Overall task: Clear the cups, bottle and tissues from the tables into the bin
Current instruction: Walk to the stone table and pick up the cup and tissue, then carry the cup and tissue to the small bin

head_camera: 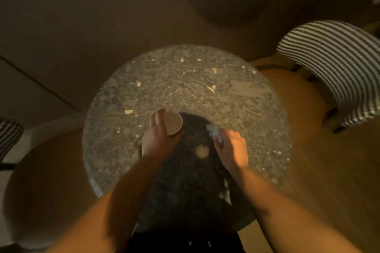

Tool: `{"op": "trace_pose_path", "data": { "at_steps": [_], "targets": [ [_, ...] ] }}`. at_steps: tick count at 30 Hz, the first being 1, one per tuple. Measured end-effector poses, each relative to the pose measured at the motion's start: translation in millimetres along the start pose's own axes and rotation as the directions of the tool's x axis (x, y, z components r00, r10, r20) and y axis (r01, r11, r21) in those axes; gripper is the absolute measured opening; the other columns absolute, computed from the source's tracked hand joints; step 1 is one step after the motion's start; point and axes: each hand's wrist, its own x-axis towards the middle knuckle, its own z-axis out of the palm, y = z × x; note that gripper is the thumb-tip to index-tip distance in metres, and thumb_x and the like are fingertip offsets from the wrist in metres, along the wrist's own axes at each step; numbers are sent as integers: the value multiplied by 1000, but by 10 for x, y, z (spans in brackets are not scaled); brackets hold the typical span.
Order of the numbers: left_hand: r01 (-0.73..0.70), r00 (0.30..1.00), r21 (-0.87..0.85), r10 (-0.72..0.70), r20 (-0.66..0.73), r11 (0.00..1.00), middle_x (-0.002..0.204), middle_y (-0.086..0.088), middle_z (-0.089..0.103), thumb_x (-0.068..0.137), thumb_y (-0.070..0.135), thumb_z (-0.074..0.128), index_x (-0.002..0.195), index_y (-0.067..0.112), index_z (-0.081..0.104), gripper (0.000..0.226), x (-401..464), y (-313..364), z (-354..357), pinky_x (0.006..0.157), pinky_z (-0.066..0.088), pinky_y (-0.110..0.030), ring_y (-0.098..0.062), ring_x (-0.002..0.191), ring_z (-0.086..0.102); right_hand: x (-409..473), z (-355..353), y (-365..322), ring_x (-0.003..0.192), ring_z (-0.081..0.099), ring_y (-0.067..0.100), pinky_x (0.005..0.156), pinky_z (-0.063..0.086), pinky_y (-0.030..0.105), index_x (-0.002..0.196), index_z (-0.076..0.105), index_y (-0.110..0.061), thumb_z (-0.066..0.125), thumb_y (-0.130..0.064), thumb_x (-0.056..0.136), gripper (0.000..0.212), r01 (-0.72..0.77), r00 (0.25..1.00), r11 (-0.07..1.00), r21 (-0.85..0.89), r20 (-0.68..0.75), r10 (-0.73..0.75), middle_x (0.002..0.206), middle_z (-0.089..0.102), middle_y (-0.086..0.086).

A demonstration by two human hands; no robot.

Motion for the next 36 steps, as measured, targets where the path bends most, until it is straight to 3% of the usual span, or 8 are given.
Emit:
{"op": "trace_pose_path", "data": {
  "at_steps": [6,9,12,18,24,29,36],
  "targets": [
    [-270,955,-43,273,118,962,116,-8,51,66,47,77,127,20,42,76,-211,342,189,70,49,-38,-32,93,60,-810,-150,303,104,51,32,86,36,41,105,60,-15,53,-32,92,23,-349,925,934,71,-130,356,103,60,10],
    [-426,876,-111,440,196,898,117,-10,50,63,38,82,130,13,44,81,-520,589,379,74,51,-42,-32,101,57,-1413,-207,445,103,51,30,85,36,39,105,59,-16,54,-33,91,22,-506,831,854,121,-197,520,103,59,9],
    [-503,784,-166,528,325,848,121,-3,46,66,44,77,131,20,40,79,-955,898,563,76,48,-40,-27,105,55,-2107,-252,579,104,50,29,86,36,40,107,58,-16,53,-35,91,25,-656,691,734,176,-253,677,105,59,8],
    [-740,388,-328,771,505,587,126,-6,44,70,43,77,132,18,38,77,-2160,1483,892,77,50,-44,-32,106,55,-3760,-243,676,106,51,28,87,37,40,115,58,-15,50,-36,93,31,-864,283,396,310,-351,892,107,61,8],
    [-823,-35,-488,831,555,291,127,-1,42,71,49,74,134,22,33,79,-3764,1881,1000,81,48,-41,-26,109,54,-5455,-110,404,106,51,31,84,37,40,115,59,-15,53,-37,92,33,-876,-168,42,480,-386,907,110,62,9],
    [-746,-345,-660,799,493,85,122,-2,44,68,44,77,130,21,38,76,-5326,1920,953,72,48,-40,-30,100,56,-6838,119,59,105,53,29,82,38,40,115,60,-15,53,-36,92,32,-786,-465,-189,588,-363,808,111,63,6],
    [-535,-631,-844,686,363,-46,120,-7,48,66,39,81,131,15,41,80,-7788,1659,821,79,48,-46,-31,104,52,-8909,504,-367,99,54,28,83,40,40,107,60,-16,52,-39,92,29,-583,-733,-405,705,-242,636,103,63,4]
  ]
}}
